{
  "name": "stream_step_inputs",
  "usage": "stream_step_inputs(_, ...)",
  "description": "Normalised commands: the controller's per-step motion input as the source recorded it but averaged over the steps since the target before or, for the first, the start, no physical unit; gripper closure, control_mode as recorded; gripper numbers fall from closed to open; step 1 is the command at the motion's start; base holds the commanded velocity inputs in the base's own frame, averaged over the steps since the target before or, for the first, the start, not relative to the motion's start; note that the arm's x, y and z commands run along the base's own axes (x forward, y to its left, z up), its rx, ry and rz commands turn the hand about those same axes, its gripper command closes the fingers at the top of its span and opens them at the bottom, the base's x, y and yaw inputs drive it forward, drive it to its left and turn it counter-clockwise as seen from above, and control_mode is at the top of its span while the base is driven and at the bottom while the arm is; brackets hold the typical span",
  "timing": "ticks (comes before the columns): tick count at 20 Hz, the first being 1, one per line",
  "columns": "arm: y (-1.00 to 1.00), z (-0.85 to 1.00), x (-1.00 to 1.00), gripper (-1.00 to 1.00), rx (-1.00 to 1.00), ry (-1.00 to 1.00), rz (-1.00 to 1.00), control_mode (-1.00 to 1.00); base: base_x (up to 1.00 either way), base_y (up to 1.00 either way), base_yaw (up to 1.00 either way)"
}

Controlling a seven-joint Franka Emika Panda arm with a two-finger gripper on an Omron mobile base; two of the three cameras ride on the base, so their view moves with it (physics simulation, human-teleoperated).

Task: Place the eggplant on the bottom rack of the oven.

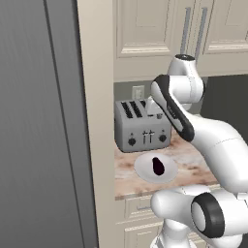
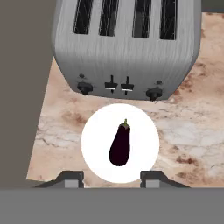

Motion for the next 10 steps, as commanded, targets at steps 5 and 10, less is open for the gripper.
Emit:
stream_step_inputs(5, 0.13, -0.04, -0.04, -1.0, -0.01, 0.04, -0.09, -1.0, 0.0, 0.0, 0.0)
stream_step_inputs(10, 0.15, -0.39, -0.1, -1.0, 0.01, 0.04, -0.16, -1.0, 0.0, 0.0, 0.0)
